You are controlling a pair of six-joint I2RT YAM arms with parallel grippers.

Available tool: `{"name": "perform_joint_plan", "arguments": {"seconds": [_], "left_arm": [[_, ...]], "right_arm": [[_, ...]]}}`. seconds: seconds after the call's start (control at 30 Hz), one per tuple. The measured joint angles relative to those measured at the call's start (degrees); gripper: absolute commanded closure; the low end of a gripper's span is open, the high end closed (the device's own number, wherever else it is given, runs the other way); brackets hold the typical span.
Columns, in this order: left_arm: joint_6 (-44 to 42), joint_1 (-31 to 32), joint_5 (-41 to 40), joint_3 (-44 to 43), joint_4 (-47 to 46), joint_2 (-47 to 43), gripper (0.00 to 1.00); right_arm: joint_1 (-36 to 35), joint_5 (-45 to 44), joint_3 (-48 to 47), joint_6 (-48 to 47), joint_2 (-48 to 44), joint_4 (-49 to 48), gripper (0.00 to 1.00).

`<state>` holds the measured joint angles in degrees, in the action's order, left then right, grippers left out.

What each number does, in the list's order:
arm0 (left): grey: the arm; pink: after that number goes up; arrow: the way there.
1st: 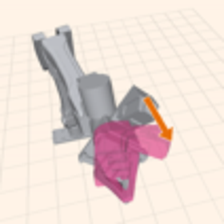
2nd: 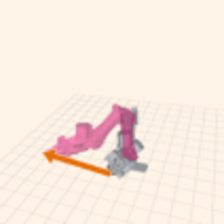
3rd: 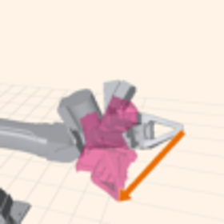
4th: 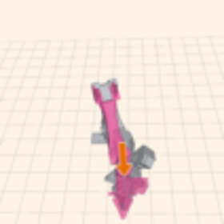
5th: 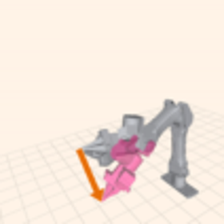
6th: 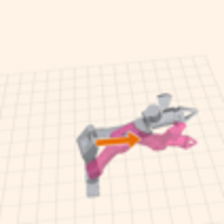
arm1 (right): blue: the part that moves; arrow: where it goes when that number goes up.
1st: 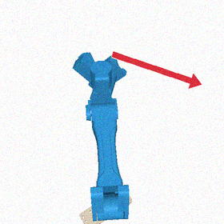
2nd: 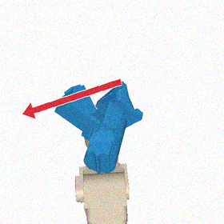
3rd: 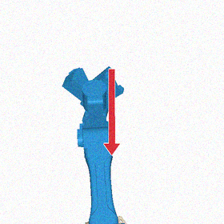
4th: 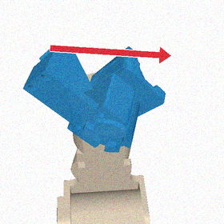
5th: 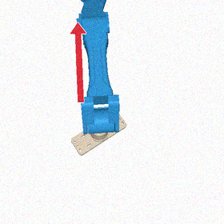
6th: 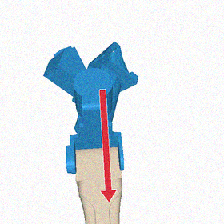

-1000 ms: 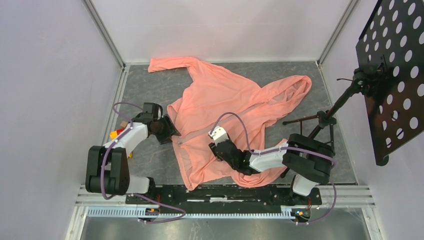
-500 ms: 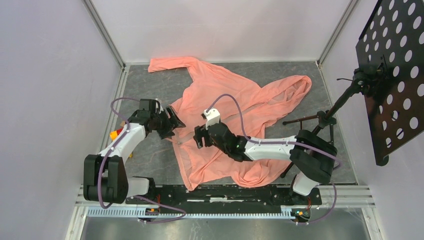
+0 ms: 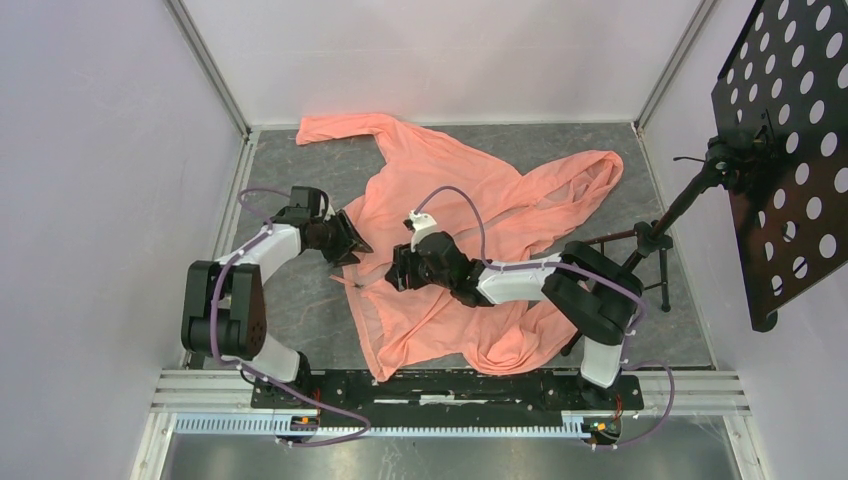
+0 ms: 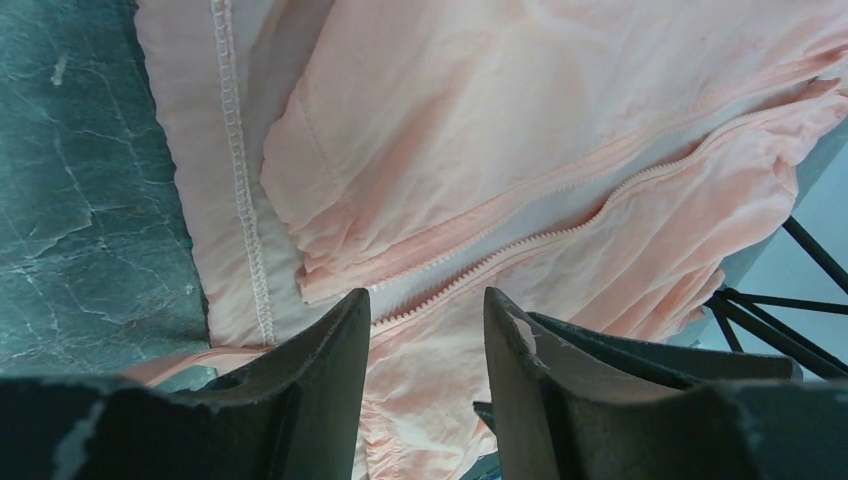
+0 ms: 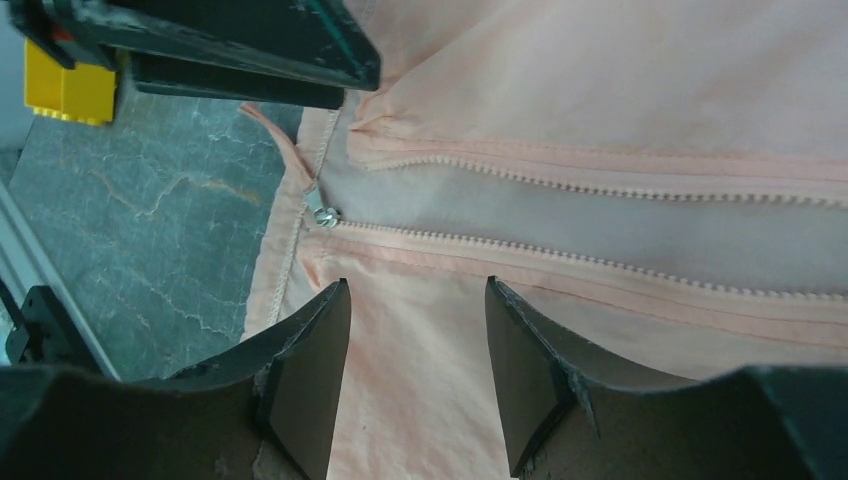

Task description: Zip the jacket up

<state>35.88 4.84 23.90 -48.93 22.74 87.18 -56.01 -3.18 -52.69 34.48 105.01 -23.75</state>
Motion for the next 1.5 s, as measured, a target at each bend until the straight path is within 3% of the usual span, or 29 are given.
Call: {"name": "perform_joint_plan", "arguments": {"seconds": [0.17, 0.33, 0.5, 0.67, 0.8, 1.1, 1.5], "left_arm": [[-1.0, 0.0, -0.9, -0.2, -0.1, 2.6, 0.39], [-1.4, 0.0, -2.5, -0.2, -0.1, 4.0, 0.39], [-2.7, 0.0, -4.4, -0.3, 0.0, 4.3, 0.55], [-3.2, 0.0, -4.5, -0.5, -0.2, 5.7, 0.56], [-3.2, 0.0, -4.2, -0.6, -0.2, 6.7, 0.64], [-4.5, 0.0, -4.3, -0.6, -0.1, 6.9, 0.97], [-8.3, 0.0, 0.0, -1.0, 1.6, 3.8, 0.98]], "right_arm": [[0.4, 3.4, -0.9, 0.0, 1.0, -1.5, 0.43], [0.8, 4.9, -1.7, 0.1, 1.3, -3.3, 0.43], [1.2, 6.3, -3.0, 0.1, 2.8, -4.6, 0.45], [1.8, 7.8, -3.1, -0.6, 3.7, -5.0, 0.47], [2.6, 9.4, -3.5, -2.6, 3.9, -4.7, 0.49], [3.1, 14.1, -8.1, -10.4, 6.7, -2.6, 0.49], [3.7, 23.9, -10.9, -24.5, 9.3, -2.9, 0.35]]}}
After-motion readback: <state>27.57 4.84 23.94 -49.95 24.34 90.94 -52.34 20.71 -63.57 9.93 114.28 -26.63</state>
